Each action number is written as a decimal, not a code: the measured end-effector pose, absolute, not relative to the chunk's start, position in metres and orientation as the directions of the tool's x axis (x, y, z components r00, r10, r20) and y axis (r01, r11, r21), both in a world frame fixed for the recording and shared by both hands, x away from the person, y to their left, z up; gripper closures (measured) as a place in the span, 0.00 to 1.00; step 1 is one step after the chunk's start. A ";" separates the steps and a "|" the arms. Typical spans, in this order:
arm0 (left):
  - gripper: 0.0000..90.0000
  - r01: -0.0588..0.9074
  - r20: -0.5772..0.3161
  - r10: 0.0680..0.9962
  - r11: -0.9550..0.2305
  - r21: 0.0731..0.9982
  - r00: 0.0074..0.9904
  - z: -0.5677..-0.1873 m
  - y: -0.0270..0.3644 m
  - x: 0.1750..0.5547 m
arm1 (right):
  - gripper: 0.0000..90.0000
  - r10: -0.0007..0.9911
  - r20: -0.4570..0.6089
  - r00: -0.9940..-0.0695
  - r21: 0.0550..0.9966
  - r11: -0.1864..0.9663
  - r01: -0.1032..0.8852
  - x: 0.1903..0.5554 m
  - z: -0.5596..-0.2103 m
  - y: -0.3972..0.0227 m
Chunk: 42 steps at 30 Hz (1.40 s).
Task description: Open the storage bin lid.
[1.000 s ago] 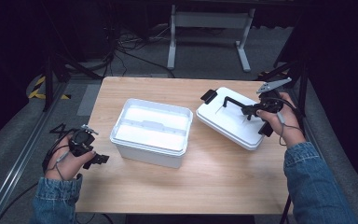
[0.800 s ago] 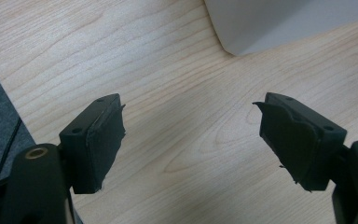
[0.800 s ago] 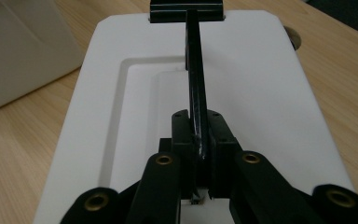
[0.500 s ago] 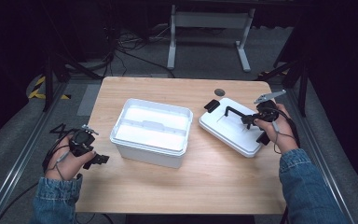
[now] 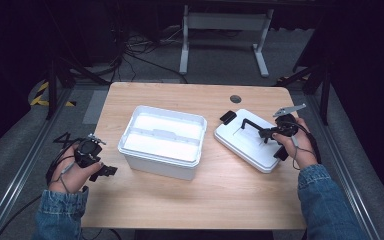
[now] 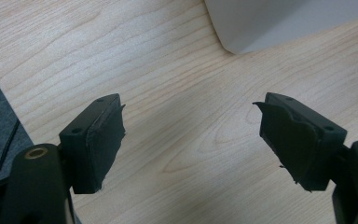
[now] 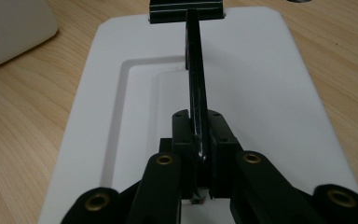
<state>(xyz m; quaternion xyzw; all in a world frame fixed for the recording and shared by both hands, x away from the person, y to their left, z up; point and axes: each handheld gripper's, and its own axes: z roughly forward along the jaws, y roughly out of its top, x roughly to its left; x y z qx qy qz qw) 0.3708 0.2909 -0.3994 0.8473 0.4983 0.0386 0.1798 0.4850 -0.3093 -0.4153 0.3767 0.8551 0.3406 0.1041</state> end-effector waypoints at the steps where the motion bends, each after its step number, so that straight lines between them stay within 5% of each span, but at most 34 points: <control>1: 0.25 0.831 -0.114 0.859 -0.438 0.342 0.500 -0.400 0.291 0.371 | 0.94 0.715 0.079 -0.695 0.661 0.484 0.573 0.485 -0.415 -0.309; 18: 0.25 0.831 -0.111 0.859 -0.441 0.340 0.501 -0.400 0.292 0.371 | 0.93 0.743 0.131 -0.656 0.631 0.448 0.633 0.485 -0.432 -0.317; 24: 0.25 0.832 -0.116 0.859 -0.439 0.339 0.500 -0.401 0.291 0.372 | 0.66 0.784 0.113 -0.610 0.646 0.409 0.645 0.485 -0.431 -0.320; 42: 0.25 0.830 -0.113 0.857 -0.443 0.340 0.503 -0.400 0.289 0.372 | 0.57 0.807 0.058 -0.588 0.705 0.384 0.597 0.466 -0.400 -0.317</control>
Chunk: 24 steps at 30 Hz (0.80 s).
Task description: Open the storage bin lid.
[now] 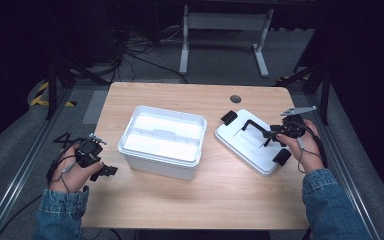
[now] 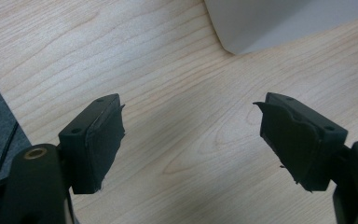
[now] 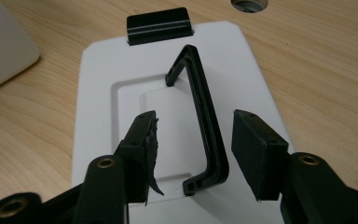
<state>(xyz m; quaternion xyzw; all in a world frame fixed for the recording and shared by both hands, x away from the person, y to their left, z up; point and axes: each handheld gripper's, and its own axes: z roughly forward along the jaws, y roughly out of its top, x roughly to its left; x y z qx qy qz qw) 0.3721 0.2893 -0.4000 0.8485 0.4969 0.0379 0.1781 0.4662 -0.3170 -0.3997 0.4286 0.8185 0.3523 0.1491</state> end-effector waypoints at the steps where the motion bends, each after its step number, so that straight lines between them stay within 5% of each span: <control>1: 0.25 0.827 -0.113 0.855 -0.445 0.343 0.506 -0.400 0.289 0.372 | 0.57 0.807 0.058 -0.587 0.705 0.384 0.597 0.464 -0.397 -0.316; 24: 0.24 0.824 -0.110 0.850 -0.456 0.337 0.515 -0.399 0.287 0.371 | 0.55 0.660 0.069 -0.748 0.749 0.461 0.476 0.396 -0.359 -0.269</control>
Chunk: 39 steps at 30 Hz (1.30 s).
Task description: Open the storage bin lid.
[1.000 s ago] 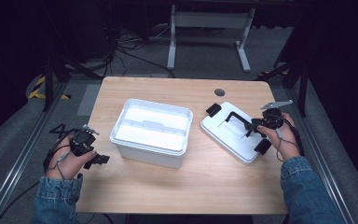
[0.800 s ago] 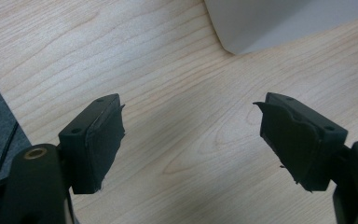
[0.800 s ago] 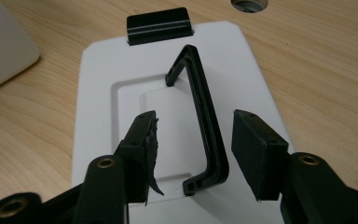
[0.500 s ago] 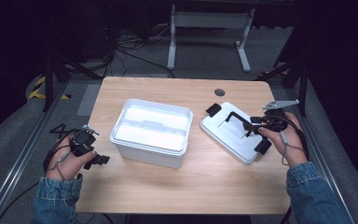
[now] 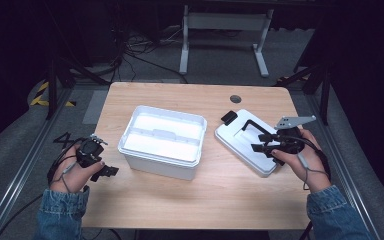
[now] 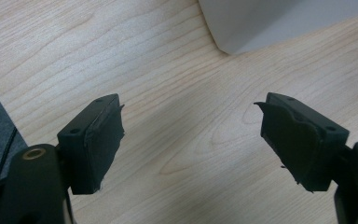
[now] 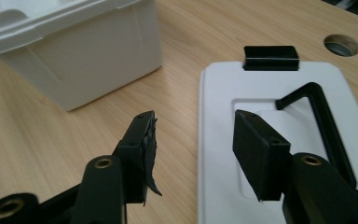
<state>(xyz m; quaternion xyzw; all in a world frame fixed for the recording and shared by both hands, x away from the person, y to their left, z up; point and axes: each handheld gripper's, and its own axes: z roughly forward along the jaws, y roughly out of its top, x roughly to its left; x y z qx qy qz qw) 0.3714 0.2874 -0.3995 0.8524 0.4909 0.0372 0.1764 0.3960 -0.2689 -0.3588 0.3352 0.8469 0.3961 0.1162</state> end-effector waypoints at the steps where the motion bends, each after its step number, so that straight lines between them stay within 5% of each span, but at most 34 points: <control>1: 0.24 0.824 -0.111 0.850 -0.455 0.338 0.515 -0.399 0.287 0.371 | 0.55 0.654 0.078 -0.752 0.752 0.457 0.475 0.393 -0.359 -0.267; 18: 0.24 0.824 -0.109 0.850 -0.456 0.335 0.515 -0.401 0.286 0.372 | 0.53 0.562 0.096 -0.821 0.745 0.507 0.434 0.362 -0.387 -0.233; 39: 0.23 0.823 -0.108 0.848 -0.463 0.329 0.519 -0.402 0.287 0.374 | 0.52 0.564 0.070 -0.823 0.716 0.546 0.435 0.358 -0.428 -0.211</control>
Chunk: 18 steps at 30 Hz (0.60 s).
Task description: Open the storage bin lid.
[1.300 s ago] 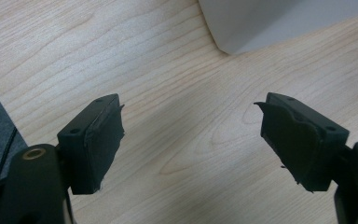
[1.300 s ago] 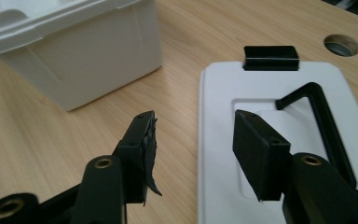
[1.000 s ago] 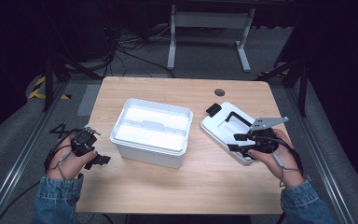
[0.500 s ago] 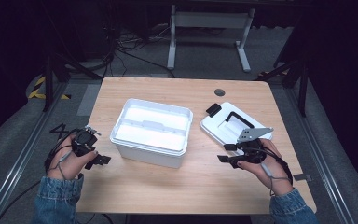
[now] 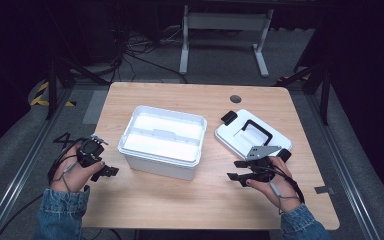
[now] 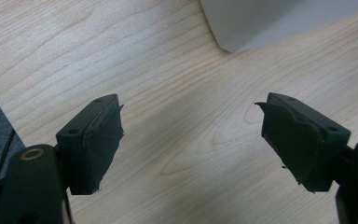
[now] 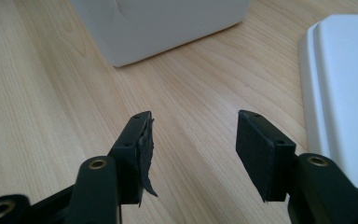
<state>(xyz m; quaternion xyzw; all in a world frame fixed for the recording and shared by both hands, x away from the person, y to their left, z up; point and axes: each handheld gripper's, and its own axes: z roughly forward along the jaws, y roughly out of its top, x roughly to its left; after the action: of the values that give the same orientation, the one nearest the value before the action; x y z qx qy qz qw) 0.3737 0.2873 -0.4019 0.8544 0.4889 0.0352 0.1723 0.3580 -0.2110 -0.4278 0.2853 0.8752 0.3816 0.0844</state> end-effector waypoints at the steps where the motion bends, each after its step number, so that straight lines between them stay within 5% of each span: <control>1: 0.23 0.824 -0.109 0.848 -0.461 0.328 0.518 -0.402 0.287 0.374 | 0.52 0.563 0.066 -0.824 0.713 0.550 0.434 0.358 -0.429 -0.210; 18: 0.23 0.822 -0.106 0.845 -0.469 0.323 0.524 -0.403 0.285 0.375 | 0.50 0.568 0.011 -0.823 0.713 0.572 0.405 0.357 -0.463 -0.198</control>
<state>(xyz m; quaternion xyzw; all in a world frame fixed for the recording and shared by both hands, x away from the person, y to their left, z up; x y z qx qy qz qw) 0.3748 0.2854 -0.4030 0.8564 0.4865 0.0343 0.1693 0.3575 -0.1985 -0.4628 0.2764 0.8798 0.3706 0.1102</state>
